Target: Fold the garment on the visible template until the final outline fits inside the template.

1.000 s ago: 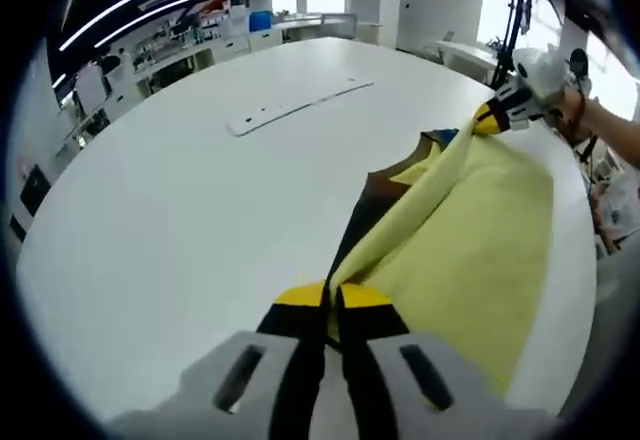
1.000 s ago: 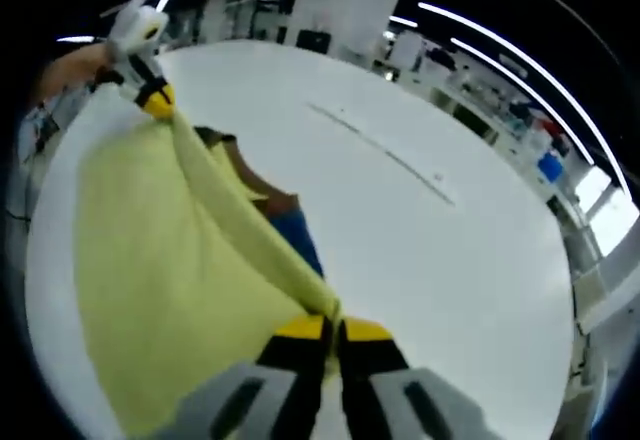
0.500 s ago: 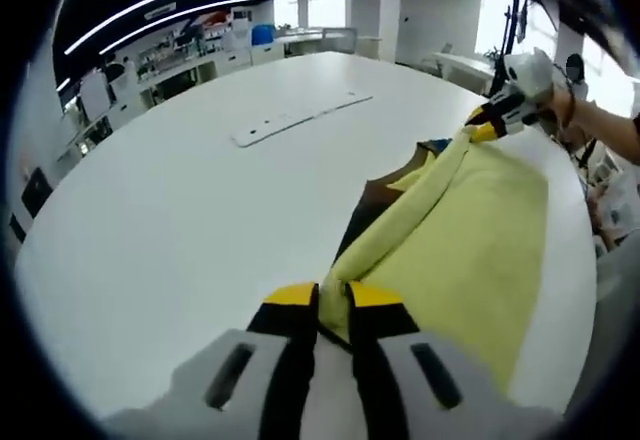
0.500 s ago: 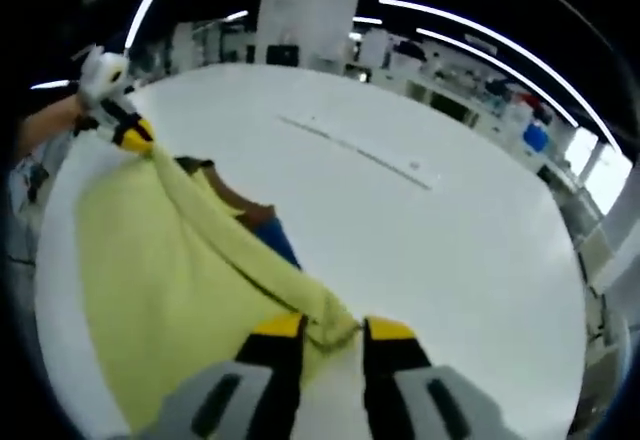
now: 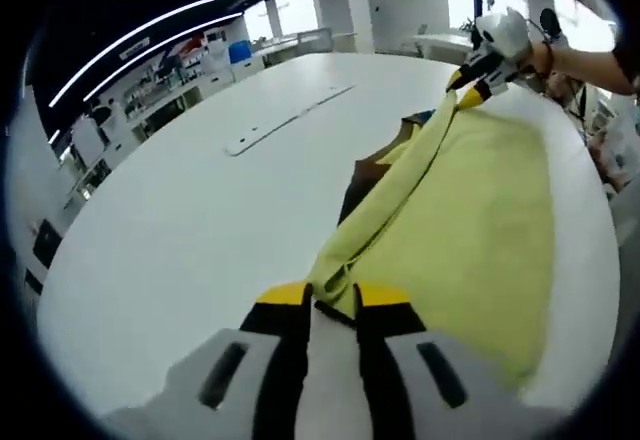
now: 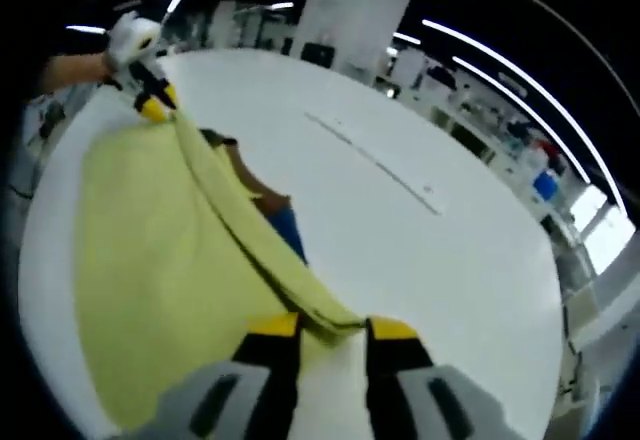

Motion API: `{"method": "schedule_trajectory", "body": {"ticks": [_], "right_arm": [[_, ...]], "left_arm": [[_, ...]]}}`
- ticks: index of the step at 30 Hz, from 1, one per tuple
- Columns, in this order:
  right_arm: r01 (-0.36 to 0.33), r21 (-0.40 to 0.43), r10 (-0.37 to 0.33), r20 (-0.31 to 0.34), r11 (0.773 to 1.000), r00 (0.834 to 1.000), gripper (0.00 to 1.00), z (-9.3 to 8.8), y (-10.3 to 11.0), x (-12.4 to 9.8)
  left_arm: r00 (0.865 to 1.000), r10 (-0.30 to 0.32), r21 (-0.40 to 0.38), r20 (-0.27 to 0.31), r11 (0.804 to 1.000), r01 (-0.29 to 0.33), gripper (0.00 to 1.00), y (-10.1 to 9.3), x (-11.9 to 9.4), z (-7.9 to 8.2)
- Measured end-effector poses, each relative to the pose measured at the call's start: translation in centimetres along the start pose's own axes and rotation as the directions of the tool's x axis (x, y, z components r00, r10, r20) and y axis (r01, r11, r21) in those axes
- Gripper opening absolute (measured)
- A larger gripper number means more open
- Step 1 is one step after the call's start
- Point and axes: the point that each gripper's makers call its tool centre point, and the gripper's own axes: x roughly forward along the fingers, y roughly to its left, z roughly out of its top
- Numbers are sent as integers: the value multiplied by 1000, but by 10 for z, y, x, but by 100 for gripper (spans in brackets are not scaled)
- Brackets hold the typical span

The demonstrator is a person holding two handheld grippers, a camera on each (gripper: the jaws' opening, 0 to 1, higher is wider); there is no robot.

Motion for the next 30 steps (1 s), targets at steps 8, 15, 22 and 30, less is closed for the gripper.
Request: {"method": "schedule_trajectory", "body": {"ticks": [8,15,22,30], "right_arm": [[17,-55,-17,5,998,1000,1,2,-3,3],[45,-9,-45,47,999,998,0,11,-11,-3],[27,354,-65,97,935,993,0,12,-23,6],[42,469,-84,69,882,994,9,4,-28,13]], "left_arm": [[999,20,-7,25,1000,-19,0,7,5,0],[995,58,-109,77,993,-49,0,17,-3,13],[992,100,-287,73,955,-75,0,25,7,13],[985,164,-403,60,906,-127,9,34,9,6]]}}
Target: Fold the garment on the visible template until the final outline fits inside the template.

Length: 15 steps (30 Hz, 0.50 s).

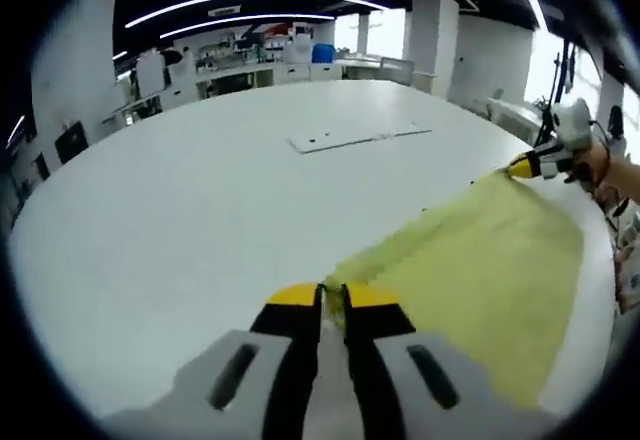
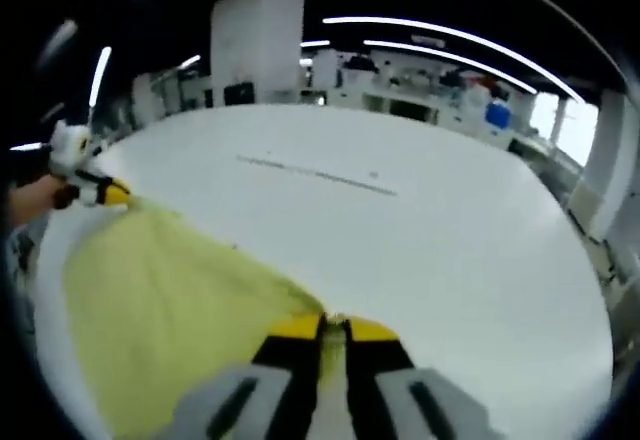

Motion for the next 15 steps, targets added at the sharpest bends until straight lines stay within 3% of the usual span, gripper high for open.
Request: {"method": "schedule_trajectory", "body": {"ticks": [7,10,15], "right_arm": [[-38,138,41,-16,990,999,45,-5,8,-11],[-71,182,75,-11,981,997,53,-4,16,-21],[-114,175,117,-3,978,993,68,-2,25,-34]], "left_arm": [[1000,-2,-60,24,998,4,35,6,-13,-5],[999,-9,-81,43,997,13,43,5,-23,-6],[997,-31,-90,73,995,38,52,-1,-40,-6]]}}
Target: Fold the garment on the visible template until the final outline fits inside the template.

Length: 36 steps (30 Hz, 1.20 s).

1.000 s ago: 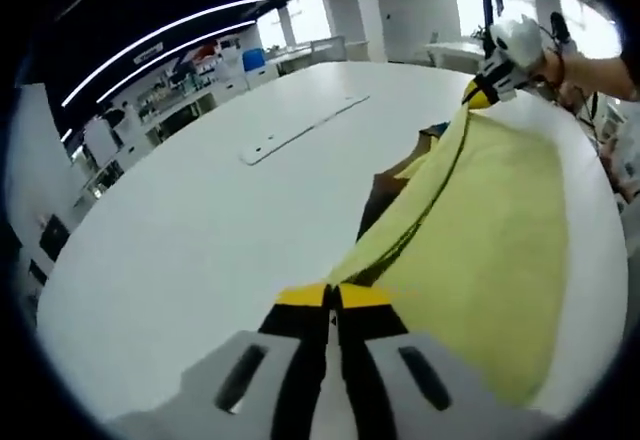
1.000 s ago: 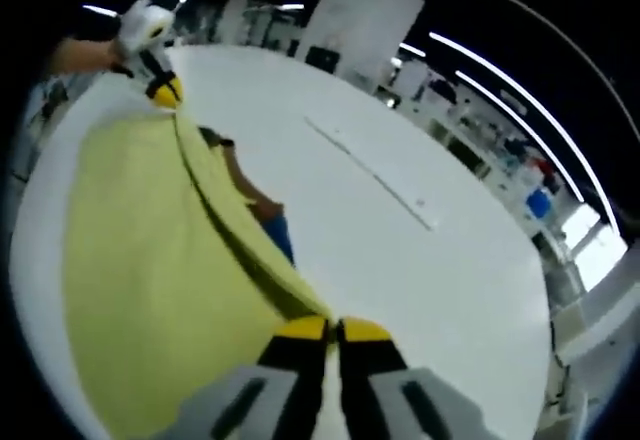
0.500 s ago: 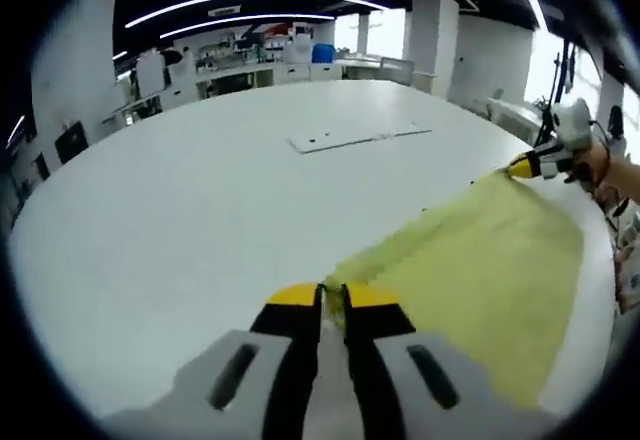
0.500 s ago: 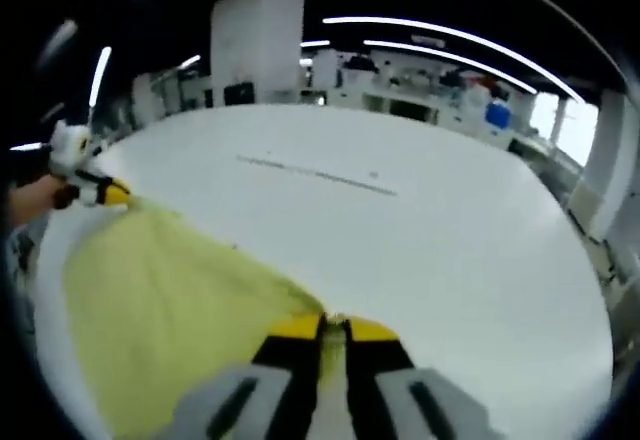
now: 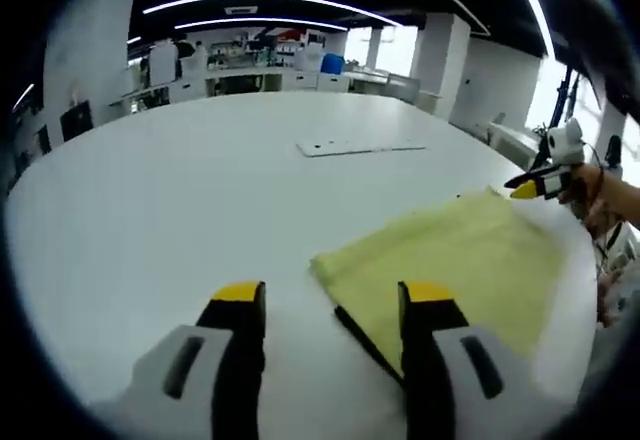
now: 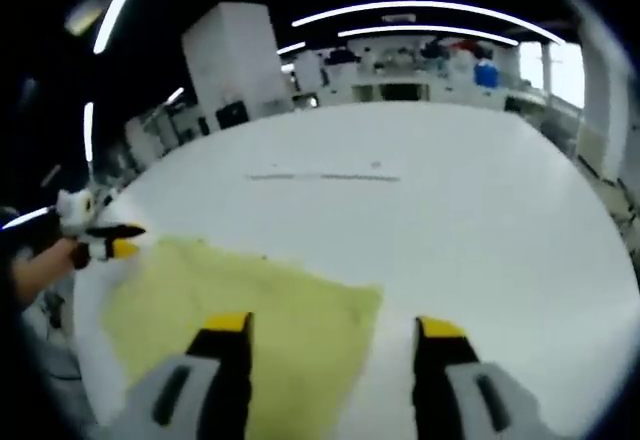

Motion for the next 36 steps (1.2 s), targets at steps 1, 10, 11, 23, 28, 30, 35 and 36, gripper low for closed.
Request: {"method": "schedule_trajectory", "body": {"ticks": [1,10,11,23,28,30,35,36], "right_arm": [[-10,-5,10,2,1000,1000,70,0,3,-3],[-90,-45,89,-26,995,996,88,-16,27,-31],[-94,-47,93,-30,994,995,89,-18,28,-32],[-151,-88,143,-95,985,985,86,-60,42,-70],[-158,-85,149,-104,984,983,81,-75,45,-81],[-159,-91,149,-107,983,983,79,-80,45,-83],[-170,-96,159,-108,981,981,70,-89,44,-84],[-174,-99,163,-112,980,980,68,-92,45,-86]], "left_arm": [[1000,-4,5,3,1000,4,54,-2,-4,0],[998,-60,61,8,996,59,67,-25,-33,-8],[998,-61,62,9,996,60,69,-27,-37,-9],[994,-109,75,-3,991,109,75,-53,-65,-30],[991,-135,77,-23,988,136,69,-64,-74,-44],[990,-139,71,-22,988,140,66,-65,-76,-49],[986,-157,56,-49,986,160,56,-73,-81,-67],[986,-160,60,-55,985,163,54,-75,-82,-70]]}}
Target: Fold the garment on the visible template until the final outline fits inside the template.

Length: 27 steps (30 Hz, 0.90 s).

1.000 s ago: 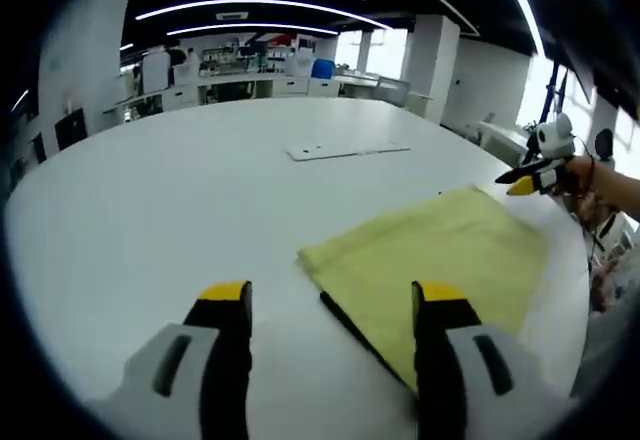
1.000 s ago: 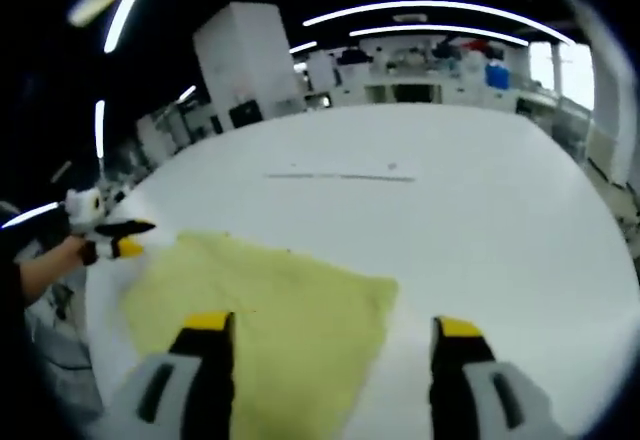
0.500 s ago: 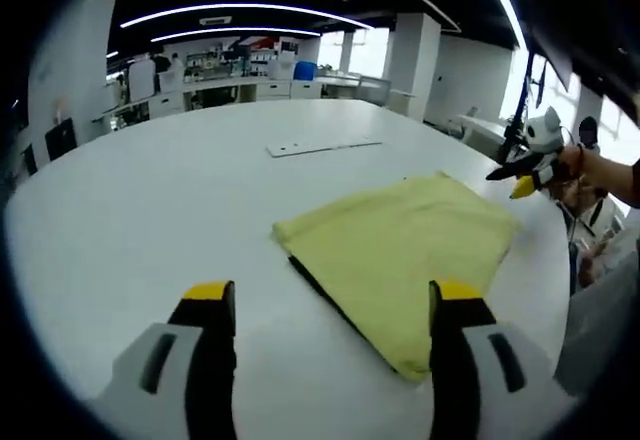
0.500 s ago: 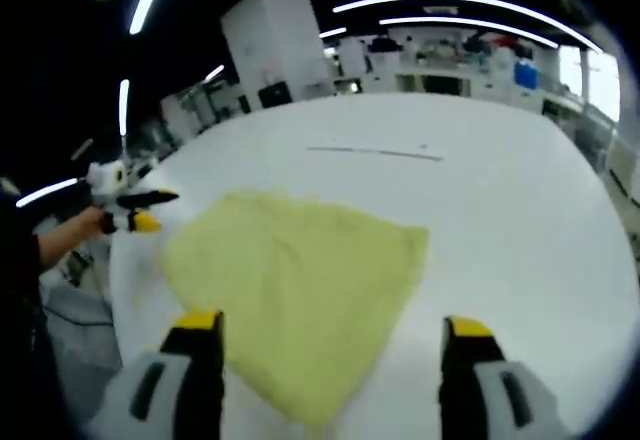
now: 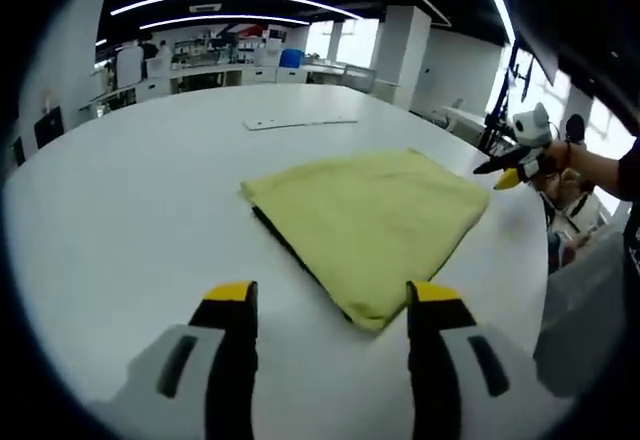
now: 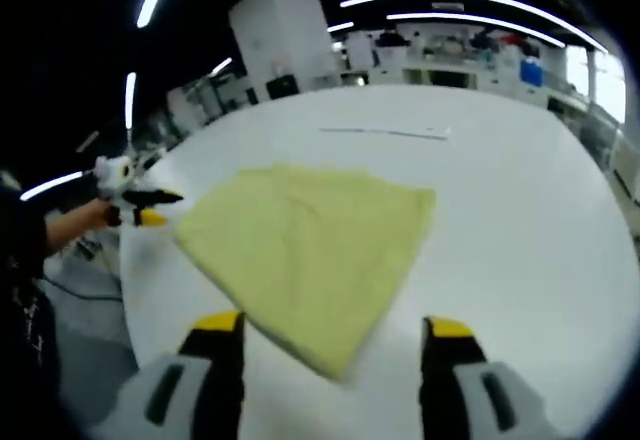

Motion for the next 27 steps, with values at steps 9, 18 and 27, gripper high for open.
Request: {"method": "schedule_trajectory", "body": {"ticks": [9,18,27], "right_arm": [[-6,-30,6,-14,1000,1000,47,-20,0,0],[8,-54,-9,-19,999,1000,27,-36,-3,0],[-10,-89,11,3,996,1000,9,-33,4,-2]], "left_arm": [[999,-42,-5,-29,999,42,29,-11,2,-18],[996,-69,-23,-53,997,68,15,-17,6,-30],[994,-94,-30,-50,995,92,9,-24,5,-30]]}}
